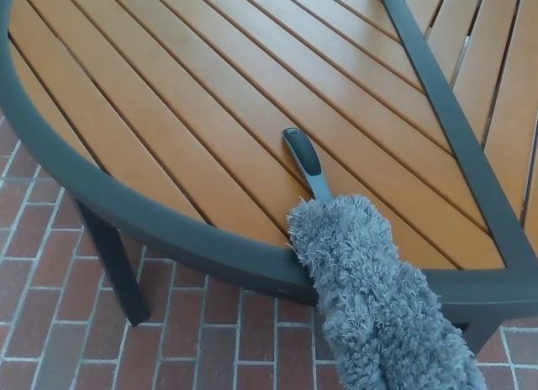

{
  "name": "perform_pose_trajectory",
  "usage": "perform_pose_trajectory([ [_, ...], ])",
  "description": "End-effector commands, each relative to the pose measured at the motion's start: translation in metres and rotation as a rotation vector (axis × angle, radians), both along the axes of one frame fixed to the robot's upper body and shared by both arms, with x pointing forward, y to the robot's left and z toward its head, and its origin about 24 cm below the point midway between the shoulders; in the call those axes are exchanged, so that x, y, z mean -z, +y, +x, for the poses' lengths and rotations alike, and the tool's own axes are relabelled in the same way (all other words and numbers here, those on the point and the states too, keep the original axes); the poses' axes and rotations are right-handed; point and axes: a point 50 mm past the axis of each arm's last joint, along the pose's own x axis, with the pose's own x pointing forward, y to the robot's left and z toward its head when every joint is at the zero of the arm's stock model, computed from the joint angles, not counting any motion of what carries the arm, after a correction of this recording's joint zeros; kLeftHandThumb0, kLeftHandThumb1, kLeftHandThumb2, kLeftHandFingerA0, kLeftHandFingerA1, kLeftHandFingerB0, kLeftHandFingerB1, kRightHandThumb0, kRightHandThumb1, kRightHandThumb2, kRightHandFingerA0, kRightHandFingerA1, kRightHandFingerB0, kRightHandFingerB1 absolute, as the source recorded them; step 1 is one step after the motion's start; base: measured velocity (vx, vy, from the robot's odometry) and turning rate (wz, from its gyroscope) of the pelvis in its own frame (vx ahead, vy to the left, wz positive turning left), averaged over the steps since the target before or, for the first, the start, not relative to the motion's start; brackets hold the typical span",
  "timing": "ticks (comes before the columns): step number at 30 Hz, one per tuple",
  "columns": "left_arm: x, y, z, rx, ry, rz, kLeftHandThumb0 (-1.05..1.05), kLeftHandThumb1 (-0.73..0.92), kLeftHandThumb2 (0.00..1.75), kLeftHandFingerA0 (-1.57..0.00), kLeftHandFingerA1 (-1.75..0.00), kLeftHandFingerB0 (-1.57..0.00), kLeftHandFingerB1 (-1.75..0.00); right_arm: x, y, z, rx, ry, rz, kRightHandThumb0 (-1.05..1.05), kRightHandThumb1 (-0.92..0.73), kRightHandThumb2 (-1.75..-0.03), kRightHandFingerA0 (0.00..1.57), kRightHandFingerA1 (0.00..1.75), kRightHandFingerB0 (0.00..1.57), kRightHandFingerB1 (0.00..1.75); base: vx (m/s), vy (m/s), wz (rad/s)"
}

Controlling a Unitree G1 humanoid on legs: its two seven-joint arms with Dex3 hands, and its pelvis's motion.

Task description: The robot uses its right hand to pick up the grey duster kept on the edge of the round table outside, turn around and walk towards the square table and place the duster in a container kept on the middle of the desk

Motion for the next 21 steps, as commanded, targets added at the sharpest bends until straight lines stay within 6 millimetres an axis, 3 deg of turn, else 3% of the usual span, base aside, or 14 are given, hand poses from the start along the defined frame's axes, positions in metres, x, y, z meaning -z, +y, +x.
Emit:
perform_pose_trajectory([
  [1, -0.012, 0.009, 0.001, -0.016, -0.113, 0.070, 0.04, 0.49, 0.98, -0.93, -0.88, -0.90, -0.71, -0.065, 0.012, 0.017, 0.086, -0.466, -0.194, -0.21, -0.75, -0.62, 0.59, 0.87, 0.24, 0.64, 0.00, 0.000, 0.00],
  [4, -0.011, 0.009, 0.000, -0.015, -0.111, 0.071, 0.03, 0.49, 1.01, -0.93, -0.88, -0.88, -0.70, -0.079, 0.023, 0.026, 0.051, -0.512, -0.227, -0.24, -0.74, -0.62, 0.55, 0.90, 0.23, 0.63, 0.00, 0.000, 0.00],
  [5, -0.011, 0.009, -0.001, -0.016, -0.110, 0.068, 0.03, 0.51, 1.03, -0.93, -0.89, -0.88, -0.71, -0.088, 0.029, 0.031, 0.000, -0.519, -0.258, -0.31, -0.81, -0.63, 0.36, 1.09, 0.20, 0.64, 0.00, 0.000, 0.00],
  [7, -0.010, 0.009, -0.002, -0.017, -0.108, 0.063, 0.03, 0.55, 0.97, -0.93, -0.89, -0.88, -0.70, -0.103, 0.039, 0.041, -0.097, -0.534, -0.319, -0.37, -0.87, -0.59, 0.29, 1.17, 0.12, 0.67, 0.00, 0.000, 0.00],
  [9, -0.008, 0.008, -0.004, -0.017, -0.101, 0.058, 0.02, 0.56, 0.95, -0.91, -0.87, -0.88, -0.70, -0.123, 0.052, 0.055, -0.222, -0.538, -0.389, -0.49, -0.89, -0.61, 0.32, 1.15, 0.07, 0.67, 0.00, 0.000, 0.00],
  [12, -0.007, 0.008, -0.005, -0.017, -0.099, 0.057, 0.02, 0.56, 0.95, -0.91, -0.87, -0.88, -0.70, -0.128, 0.056, 0.058, -0.246, -0.531, -0.399, -0.49, -0.89, -0.61, 0.32, 1.15, 0.07, 0.67, 0.00, 0.000, 0.00],
  [13, -0.008, 0.008, -0.005, -0.008, -0.096, 0.065, 0.01, 0.55, 1.00, -0.92, -0.88, -0.87, -0.69, -0.145, 0.071, 0.079, -0.404, -0.500, -0.406, -0.81, -0.82, -0.62, 0.33, 1.05, 0.07, 0.64, 0.00, 0.000, 0.00],
  [14, -0.008, 0.008, -0.005, -0.006, -0.095, 0.067, 0.01, 0.55, 1.00, -0.92, -0.88, -0.87, -0.69, -0.149, 0.076, 0.084, -0.449, -0.490, -0.410, -0.81, -0.82, -0.62, 0.33, 1.05, 0.07, 0.64, 0.00, 0.000, 0.00],
  [15, -0.007, 0.007, -0.005, -0.007, -0.092, 0.068, 0.01, 0.55, 1.00, -0.93, -0.88, -0.87, -0.69, -0.155, 0.082, 0.091, -0.507, -0.457, -0.424, -0.98, -0.64, -1.02, 0.46, 0.94, 0.08, 0.61, 0.00, 0.000, 0.00],
  [16, -0.007, 0.007, -0.004, -0.008, -0.092, 0.067, 0.02, 0.56, 0.99, -0.92, -0.88, -0.88, -0.70, -0.159, 0.087, 0.097, -0.564, -0.430, -0.462, -0.81, -0.55, -1.01, 0.38, 0.87, 0.00, 0.54, 0.00, 0.000, 0.00],
  [19, -0.007, 0.006, -0.004, -0.010, -0.092, 0.067, 0.02, 0.56, 0.99, -0.92, -0.88, -0.88, -0.70, -0.165, 0.094, 0.105, -0.641, -0.390, -0.515, -0.81, -0.55, -1.01, 0.38, 0.87, 0.00, 0.54, 0.00, 0.000, 0.00],
  [20, -0.006, 0.006, -0.004, -0.012, -0.094, 0.064, 0.01, 0.55, 0.99, -0.93, -0.89, -0.88, -0.69, -0.174, 0.106, 0.113, -0.727, -0.330, -0.602, -0.74, -0.52, -0.90, 0.27, 0.76, 0.10, 0.52, 0.00, 0.000, 0.00],
  [21, -0.006, 0.005, -0.004, -0.013, -0.095, 0.061, 0.01, 0.55, 0.99, -0.93, -0.89, -0.88, -0.69, -0.180, 0.115, 0.119, -0.787, -0.282, -0.669, -0.74, -0.52, -0.90, 0.27, 0.76, 0.10, 0.52, 0.00, 0.000, 0.00],
])
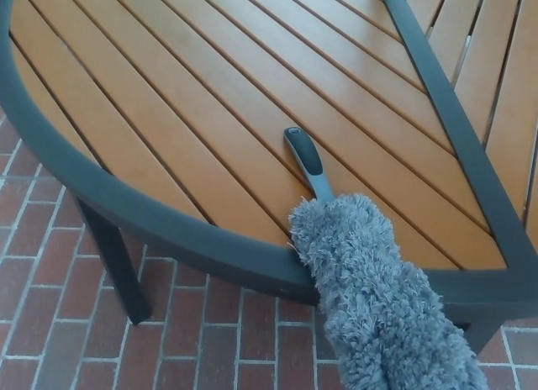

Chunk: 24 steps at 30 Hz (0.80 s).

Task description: The robot uses its right hand to pick up the grey duster kept on the edge of the round table outside, turn around and walk towards the square table and place the duster in a container kept on the middle of the desk

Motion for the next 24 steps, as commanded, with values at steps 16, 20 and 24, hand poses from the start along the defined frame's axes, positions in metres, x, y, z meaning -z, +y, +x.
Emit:
perform_pose_trajectory([
  [16, -0.006, 0.003, 0.000, 0.008, -0.078, 0.050, 0.00, 0.57, 0.96, -0.91, -0.88, -0.87, -0.69, -0.031, 0.104, 0.067, -0.270, 0.392, -0.935, -0.53, -0.46, -0.78, 0.22, 0.55, 0.10, 0.42, 0.00, 0.000, 0.00],
  [20, -0.006, 0.003, 0.000, 0.008, -0.073, 0.054, 0.05, 0.57, 0.97, -0.87, -0.86, -0.86, -0.70, -0.023, 0.114, 0.084, -0.257, 0.448, -1.061, -0.46, -0.58, -0.58, 0.25, 0.50, 0.17, 0.29, 0.00, 0.000, 0.00],
  [24, -0.006, 0.003, -0.001, 0.001, -0.075, 0.047, 0.05, 0.57, 0.97, -0.87, -0.86, -0.86, -0.70, -0.018, 0.116, 0.089, -0.258, 0.457, -1.108, -0.46, -0.58, -0.58, 0.25, 0.50, 0.17, 0.29, 0.00, 0.000, 0.00],
])
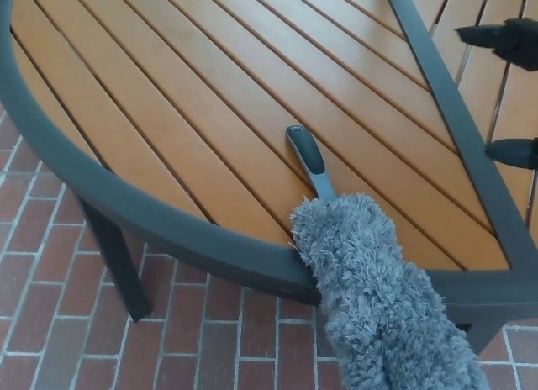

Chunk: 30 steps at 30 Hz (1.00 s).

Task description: The robot uses its right hand to pick up the grey duster kept on the edge of the round table outside, turn around and walk towards the square table and place the duster in a container kept on the middle of the desk

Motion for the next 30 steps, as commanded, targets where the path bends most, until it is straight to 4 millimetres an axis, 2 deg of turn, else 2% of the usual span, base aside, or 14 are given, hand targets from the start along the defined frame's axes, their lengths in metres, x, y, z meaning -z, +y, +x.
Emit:
perform_pose_trajectory([
  [1, -0.005, 0.003, -0.001, -0.006, -0.074, 0.046, 0.02, 0.56, 0.96, -0.92, -0.87, -0.87, -0.70, 0.019, 0.008, 0.021, 0.060, 0.079, -0.390, -0.46, -0.60, -0.58, 0.20, 0.51, 0.14, 0.30, 0.00, 0.000, 0.00],
  [6, -0.004, 0.001, -0.002, -0.002, -0.068, 0.048, 0.03, 0.58, 0.96, -0.91, -0.86, -0.87, -0.70, 0.028, 0.020, 0.031, 0.045, 0.073, -0.503, -0.44, -0.58, -0.58, 0.12, 0.48, 0.14, 0.30, 0.00, 0.000, 0.00],
  [7, -0.003, 0.000, -0.002, -0.004, -0.069, 0.045, 0.00, 0.57, 0.96, -0.90, -0.87, -0.87, -0.69, 0.028, 0.023, 0.034, 0.045, 0.063, -0.526, -0.48, -0.52, -0.70, 0.06, 0.48, 0.10, 0.37, 0.00, 0.000, 0.00],
  [8, -0.003, 0.000, -0.002, -0.005, -0.069, 0.043, 0.00, 0.57, 0.96, -0.90, -0.87, -0.87, -0.69, 0.028, 0.025, 0.036, 0.046, 0.055, -0.542, -0.48, -0.52, -0.70, 0.06, 0.48, 0.10, 0.37, 0.00, 0.000, 0.00],
  [9, -0.003, -0.001, -0.003, -0.007, -0.071, 0.040, 0.03, 0.56, 0.98, -0.93, -0.89, -0.89, -0.70, 0.028, 0.030, 0.039, 0.033, 0.034, -0.561, -0.38, -0.55, -0.57, 0.10, 0.46, 0.13, 0.31, 0.00, 0.000, 0.00],
  [16, 0.000, -0.004, -0.004, -0.005, -0.065, 0.041, 0.03, 0.56, 0.97, -0.91, -0.88, -0.89, -0.70, 0.032, 0.049, 0.045, -0.040, -0.037, -0.671, -0.36, -0.57, -0.57, 0.13, 0.47, 0.14, 0.32, 0.00, 0.000, 0.00],
  [17, 0.001, -0.005, -0.005, -0.004, -0.068, 0.037, 0.02, 0.56, 0.97, -0.90, -0.88, -0.89, -0.71, 0.036, 0.053, 0.046, -0.056, -0.055, -0.702, -0.41, -0.52, -0.66, 0.06, 0.52, 0.11, 0.39, 0.00, 0.000, 0.00],
  [18, 0.001, -0.005, -0.006, -0.004, -0.070, 0.035, 0.02, 0.56, 0.97, -0.90, -0.88, -0.89, -0.71, 0.038, 0.056, 0.047, -0.068, -0.068, -0.725, -0.41, -0.52, -0.66, 0.06, 0.52, 0.11, 0.39, 0.00, 0.000, 0.00],
  [19, 0.001, -0.005, -0.006, -0.003, -0.070, 0.034, 0.02, 0.56, 0.94, -0.90, -0.88, -0.88, -0.70, 0.043, 0.061, 0.048, -0.085, -0.083, -0.748, -0.34, -0.57, -0.57, 0.05, 0.51, 0.14, 0.34, 0.00, 0.000, 0.00],
  [27, 0.005, -0.012, -0.005, 0.012, -0.064, 0.033, -0.01, 0.56, 0.97, -0.91, -0.85, -0.86, -0.70, 0.068, 0.079, 0.052, -0.131, -0.118, -0.776, -0.29, -0.54, -0.56, 0.05, 0.51, 0.14, 0.35, 0.00, 0.000, 0.00],
  [28, 0.006, -0.014, -0.004, 0.011, -0.065, 0.027, -0.02, 0.55, 0.98, -0.96, -0.90, -0.89, -0.70, 0.078, 0.084, 0.051, -0.146, -0.121, -0.787, -0.27, -0.53, -0.99, 0.03, 0.56, 0.00, 0.51, 0.00, 0.000, 0.00],
  [30, 0.007, -0.017, -0.003, 0.009, -0.066, 0.020, -0.02, 0.55, 0.98, -0.96, -0.90, -0.89, -0.70, 0.090, 0.090, 0.049, -0.166, -0.127, -0.800, -0.27, -0.53, -0.99, 0.03, 0.56, 0.00, 0.51, 0.00, 0.000, 0.00],
])
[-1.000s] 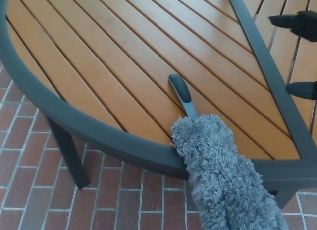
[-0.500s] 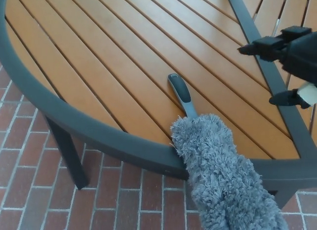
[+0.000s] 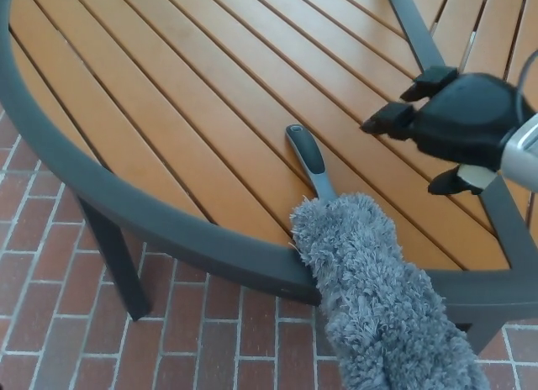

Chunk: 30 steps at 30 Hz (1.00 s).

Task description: The robot uses its right hand to pick up the grey duster kept on the edge of the round table outside, turn around and walk towards the square table and place the duster in a container kept on the middle of the desk

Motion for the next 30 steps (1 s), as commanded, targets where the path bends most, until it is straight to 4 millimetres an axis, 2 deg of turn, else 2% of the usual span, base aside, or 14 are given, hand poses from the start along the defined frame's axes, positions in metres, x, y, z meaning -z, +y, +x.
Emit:
perform_pose_trajectory([
  [1, -0.004, -0.003, 0.002, 0.003, -0.083, 0.060, -0.02, 0.55, 0.98, -0.96, -0.90, -0.89, -0.70, 0.032, 0.023, 0.000, -0.144, -0.140, -0.157, -0.27, -0.53, -0.99, 0.03, 0.56, 0.00, 0.51, 0.00, 0.000, 0.00],
  [2, -0.004, -0.004, 0.002, 0.007, -0.080, 0.061, 0.02, 0.55, 1.00, -0.94, -0.91, -0.89, -0.69, 0.037, 0.026, -0.002, -0.150, -0.132, -0.160, -0.34, -0.55, -0.57, 0.01, 0.49, 0.08, 0.36, 0.00, 0.000, 0.00],
  [5, -0.003, -0.004, 0.002, 0.015, -0.075, 0.063, 0.02, 0.55, 1.00, -0.94, -0.91, -0.89, -0.69, 0.047, 0.029, -0.005, -0.162, -0.124, -0.164, -0.34, -0.55, -0.57, 0.01, 0.49, 0.08, 0.36, 0.00, 0.000, 0.00],
  [8, -0.002, -0.006, 0.002, 0.010, -0.074, 0.062, 0.01, 0.56, 0.97, -0.95, -0.91, -0.89, -0.70, 0.066, 0.035, -0.014, -0.206, -0.117, -0.193, -0.36, -0.56, -0.57, 0.00, 0.45, 0.03, 0.33, 0.00, 0.000, 0.00],
  [9, -0.002, -0.007, 0.002, 0.012, -0.073, 0.062, -0.02, 0.57, 0.93, -0.93, -0.89, -0.89, -0.69, 0.068, 0.036, -0.015, -0.213, -0.120, -0.199, -0.36, -0.59, -0.59, 0.00, 0.36, 0.01, 0.30, 0.00, 0.000, 0.00],
  [12, -0.002, -0.007, 0.002, 0.017, -0.070, 0.063, -0.02, 0.57, 0.93, -0.93, -0.89, -0.89, -0.69, 0.073, 0.036, -0.017, -0.226, -0.127, -0.207, -0.36, -0.59, -0.59, 0.00, 0.36, 0.01, 0.30, 0.00, 0.000, 0.00],
  [14, -0.001, -0.009, 0.002, 0.034, -0.066, 0.064, 0.00, 0.56, 0.95, -0.91, -0.87, -0.88, -0.69, 0.078, 0.034, -0.021, -0.249, -0.143, -0.217, -0.33, -0.61, -0.59, 0.00, 0.27, 0.00, 0.31, 0.00, 0.000, 0.00],
  [15, -0.001, -0.010, 0.003, 0.040, -0.064, 0.066, -0.02, 0.57, 0.96, -0.92, -0.87, -0.86, -0.69, 0.080, 0.032, -0.022, -0.263, -0.157, -0.225, -0.31, -0.52, -0.79, 0.00, 0.23, 0.03, 0.28, 0.00, 0.000, 0.00],
  [16, -0.001, -0.011, 0.004, 0.046, -0.063, 0.071, -0.02, 0.56, 0.98, -0.93, -0.88, -0.88, -0.70, 0.083, 0.028, -0.023, -0.283, -0.183, -0.245, -0.26, -0.67, -0.61, 0.00, 0.20, 0.00, 0.28, 0.00, 0.000, 0.00],
  [22, -0.001, -0.012, 0.004, 0.049, -0.062, 0.076, -0.02, 0.56, 0.98, -0.93, -0.88, -0.88, -0.70, 0.086, 0.025, -0.023, -0.301, -0.208, -0.262, -0.26, -0.67, -0.61, 0.00, 0.20, 0.00, 0.28, 0.00, 0.000, 0.00],
  [23, -0.001, -0.013, 0.005, 0.051, -0.067, 0.073, -0.03, 0.59, 0.91, -0.93, -0.92, -0.91, -0.73, 0.089, 0.019, -0.022, -0.296, -0.233, -0.297, -0.26, -0.64, -0.60, 0.00, 0.00, 0.00, 0.01, 0.00, 0.000, 0.00],
  [26, -0.001, -0.014, 0.006, 0.053, -0.074, 0.070, -0.05, 0.60, 0.92, -0.94, -0.91, -0.91, -0.72, 0.092, 0.008, -0.021, -0.293, -0.273, -0.354, -0.26, -0.66, -0.58, 0.00, 0.00, 0.00, 0.00, 0.00, 0.000, 0.00],
  [27, -0.001, -0.014, 0.007, 0.054, -0.075, 0.076, -0.01, 0.51, 1.08, -0.93, -0.94, -0.84, -0.84, 0.092, 0.005, -0.021, -0.295, -0.271, -0.336, -0.25, -0.64, -0.58, 0.00, 0.00, 0.00, 0.00, 0.00, 0.000, 0.00],
  [30, -0.002, -0.015, 0.009, 0.060, -0.080, 0.079, -0.01, 0.51, 1.08, -0.94, -0.95, -0.83, -0.84, 0.095, -0.001, -0.025, -0.317, -0.260, -0.282, -0.24, -0.64, -0.58, 0.00, 0.00, 0.00, 0.00, 0.00, 0.000, 0.00],
])
